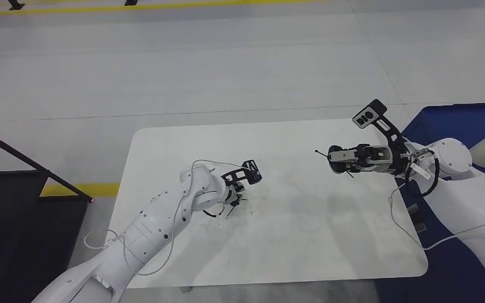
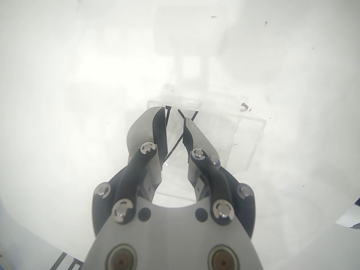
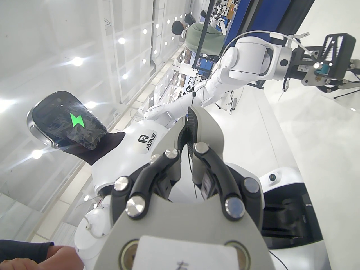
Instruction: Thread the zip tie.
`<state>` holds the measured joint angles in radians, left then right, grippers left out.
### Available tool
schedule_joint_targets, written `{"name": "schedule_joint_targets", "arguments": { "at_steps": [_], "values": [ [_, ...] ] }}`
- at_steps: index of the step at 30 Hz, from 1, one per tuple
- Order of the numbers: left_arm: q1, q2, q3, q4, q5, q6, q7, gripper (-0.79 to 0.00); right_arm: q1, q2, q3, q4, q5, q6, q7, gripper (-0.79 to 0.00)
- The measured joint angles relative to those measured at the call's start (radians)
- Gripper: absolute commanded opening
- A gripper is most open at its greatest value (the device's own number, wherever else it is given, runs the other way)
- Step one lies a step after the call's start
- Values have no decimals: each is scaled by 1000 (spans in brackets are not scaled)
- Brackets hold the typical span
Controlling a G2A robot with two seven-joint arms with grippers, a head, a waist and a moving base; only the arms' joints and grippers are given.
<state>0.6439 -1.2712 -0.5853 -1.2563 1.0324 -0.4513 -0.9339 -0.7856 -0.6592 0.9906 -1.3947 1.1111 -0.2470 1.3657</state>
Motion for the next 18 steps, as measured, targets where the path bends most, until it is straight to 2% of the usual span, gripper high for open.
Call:
{"name": "schedule_joint_targets", "arguments": {
  "at_steps": [9,14,18],
  "values": [
    [5,-9,-7,8,25,29,-9,-705,0,0,0,0,0,0,0,-785],
    [13,-13,-8,3,73,63,22,-727,0,0,0,0,0,0,0,-785],
    [25,-15,-6,-2,101,50,49,-693,0,0,0,0,0,0,0,-785]
  ]
}}
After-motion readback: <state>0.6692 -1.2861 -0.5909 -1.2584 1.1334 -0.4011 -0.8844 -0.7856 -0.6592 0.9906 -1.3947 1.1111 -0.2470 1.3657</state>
